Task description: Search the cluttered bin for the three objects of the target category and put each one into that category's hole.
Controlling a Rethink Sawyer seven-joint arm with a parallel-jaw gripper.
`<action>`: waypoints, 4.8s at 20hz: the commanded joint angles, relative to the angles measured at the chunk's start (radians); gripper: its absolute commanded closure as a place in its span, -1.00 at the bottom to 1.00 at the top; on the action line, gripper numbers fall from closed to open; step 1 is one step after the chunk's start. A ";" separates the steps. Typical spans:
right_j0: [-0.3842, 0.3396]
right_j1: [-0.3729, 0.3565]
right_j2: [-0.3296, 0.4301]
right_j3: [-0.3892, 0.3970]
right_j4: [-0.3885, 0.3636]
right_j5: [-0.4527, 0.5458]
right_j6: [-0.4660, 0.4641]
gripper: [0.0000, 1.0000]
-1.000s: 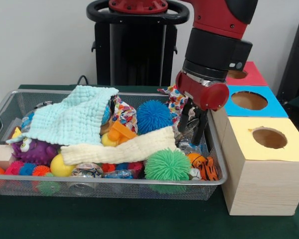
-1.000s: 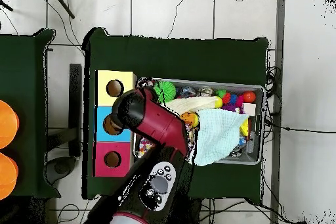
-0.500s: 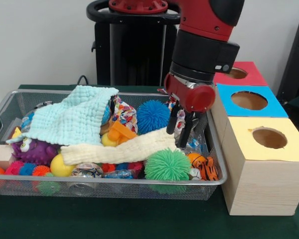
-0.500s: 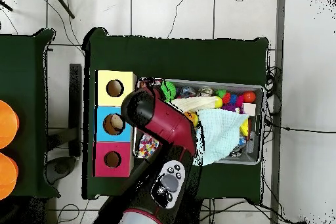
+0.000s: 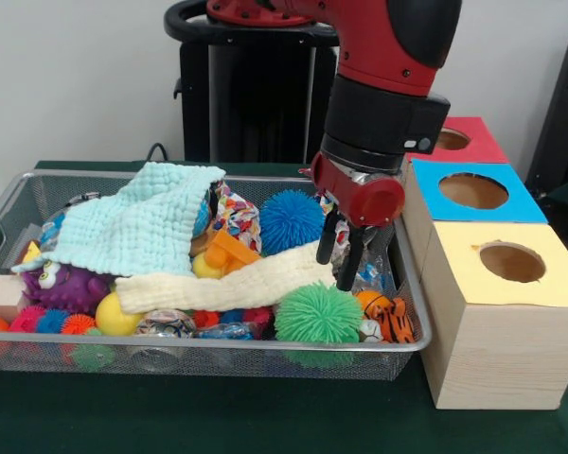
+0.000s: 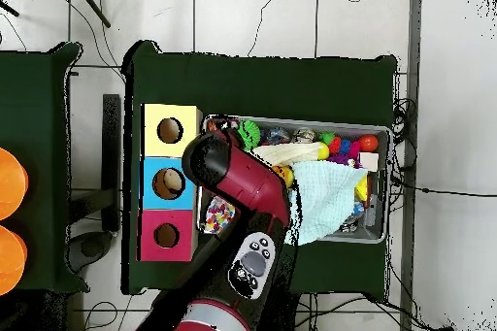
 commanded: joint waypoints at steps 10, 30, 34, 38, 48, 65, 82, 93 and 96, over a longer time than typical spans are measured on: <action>0.005 0.078 0.162 0.014 0.044 -0.052 0.210 -1.00; 0.023 0.124 0.214 0.013 0.104 -0.144 0.246 -1.00; -0.017 0.143 0.281 0.015 0.099 -0.213 0.230 -1.00; -0.064 0.167 0.353 0.010 0.078 -0.287 0.224 -1.00; -0.103 0.203 0.411 -0.004 0.055 -0.358 0.217 -1.00; -0.086 0.211 0.375 -0.020 0.048 -0.358 0.189 1.00; 0.025 0.078 0.185 0.033 0.101 -0.103 0.212 1.00; 0.019 0.026 0.149 0.044 0.070 -0.030 0.188 1.00; 0.010 0.018 0.155 0.052 0.065 -0.034 0.178 1.00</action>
